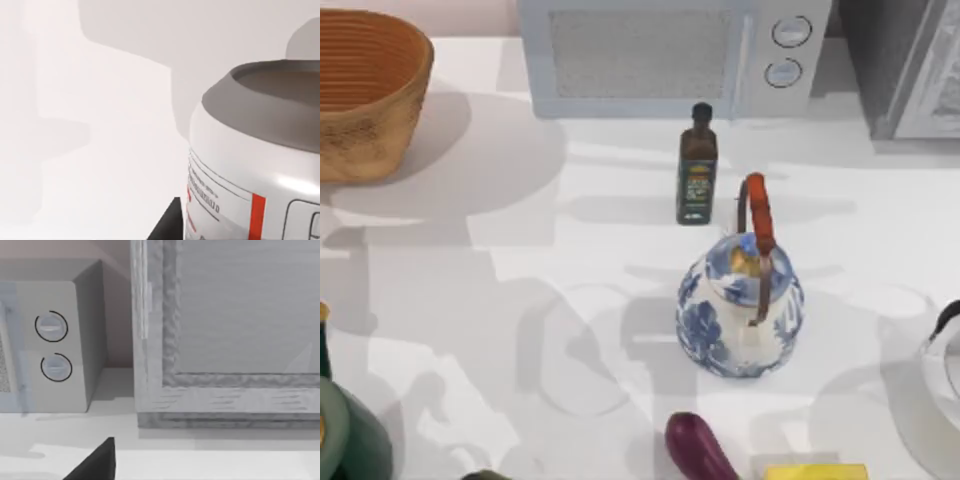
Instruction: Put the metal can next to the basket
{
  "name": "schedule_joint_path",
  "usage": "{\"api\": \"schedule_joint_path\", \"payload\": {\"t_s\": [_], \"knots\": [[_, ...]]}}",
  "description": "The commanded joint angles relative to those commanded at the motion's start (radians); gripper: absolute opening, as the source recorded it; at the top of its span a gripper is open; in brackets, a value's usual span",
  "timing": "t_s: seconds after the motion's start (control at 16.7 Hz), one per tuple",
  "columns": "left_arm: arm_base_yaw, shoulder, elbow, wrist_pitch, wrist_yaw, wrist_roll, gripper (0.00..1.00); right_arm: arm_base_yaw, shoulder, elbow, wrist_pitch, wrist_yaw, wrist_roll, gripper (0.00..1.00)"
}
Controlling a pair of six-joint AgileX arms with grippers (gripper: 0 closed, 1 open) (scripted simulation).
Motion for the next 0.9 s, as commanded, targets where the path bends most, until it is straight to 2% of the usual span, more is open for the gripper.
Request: {"api": "schedule_joint_path", "payload": {"t_s": [0.24,0.54,0.9], "knots": [[-0.001,0.003,-0.003,0.000,-0.001,0.002,0.00,0.000,0.000,0.000,0.000,0.000,0.000,1.00],[0.060,-0.004,-0.014,0.024,0.004,0.045,0.00,0.000,0.000,0.000,0.000,0.000,0.000,1.00],[0.017,0.002,-0.032,0.014,0.002,0.019,0.00,0.000,0.000,0.000,0.000,0.000,0.000,1.00]]}}
